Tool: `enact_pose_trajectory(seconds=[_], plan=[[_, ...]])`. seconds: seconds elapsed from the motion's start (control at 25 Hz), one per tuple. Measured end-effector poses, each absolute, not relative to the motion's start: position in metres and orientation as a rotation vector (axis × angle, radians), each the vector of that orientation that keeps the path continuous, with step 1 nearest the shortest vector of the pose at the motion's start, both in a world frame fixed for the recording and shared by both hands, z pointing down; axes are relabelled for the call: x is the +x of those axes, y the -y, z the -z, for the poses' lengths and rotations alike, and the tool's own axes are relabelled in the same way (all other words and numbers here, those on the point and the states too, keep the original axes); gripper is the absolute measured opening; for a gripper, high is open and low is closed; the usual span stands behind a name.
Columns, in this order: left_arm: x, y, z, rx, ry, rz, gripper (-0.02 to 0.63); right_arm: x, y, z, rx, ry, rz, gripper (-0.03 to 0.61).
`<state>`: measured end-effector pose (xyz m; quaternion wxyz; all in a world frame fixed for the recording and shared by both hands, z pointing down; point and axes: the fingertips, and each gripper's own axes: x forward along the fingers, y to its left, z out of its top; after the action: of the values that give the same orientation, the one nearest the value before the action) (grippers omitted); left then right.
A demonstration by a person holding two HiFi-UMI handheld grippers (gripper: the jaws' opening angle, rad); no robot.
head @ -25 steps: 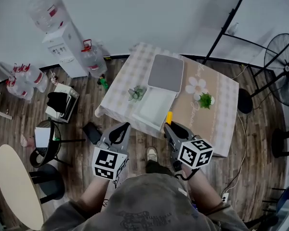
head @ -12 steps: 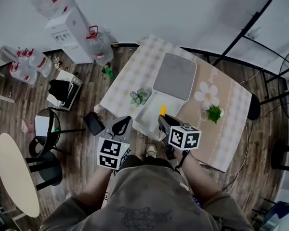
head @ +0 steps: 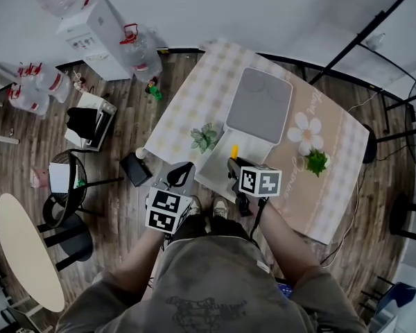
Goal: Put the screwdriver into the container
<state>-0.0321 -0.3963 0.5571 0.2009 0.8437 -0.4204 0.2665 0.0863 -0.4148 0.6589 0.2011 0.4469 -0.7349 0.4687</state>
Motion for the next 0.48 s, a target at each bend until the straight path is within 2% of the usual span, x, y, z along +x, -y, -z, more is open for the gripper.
enact_pose_trajectory(seconds=[0.48], plan=[[-0.046,0.404,-0.594,2.328,1.044,-0.791,0.0,0.074,0.426,-0.705,1.261,1.843,-1.284,0.101]])
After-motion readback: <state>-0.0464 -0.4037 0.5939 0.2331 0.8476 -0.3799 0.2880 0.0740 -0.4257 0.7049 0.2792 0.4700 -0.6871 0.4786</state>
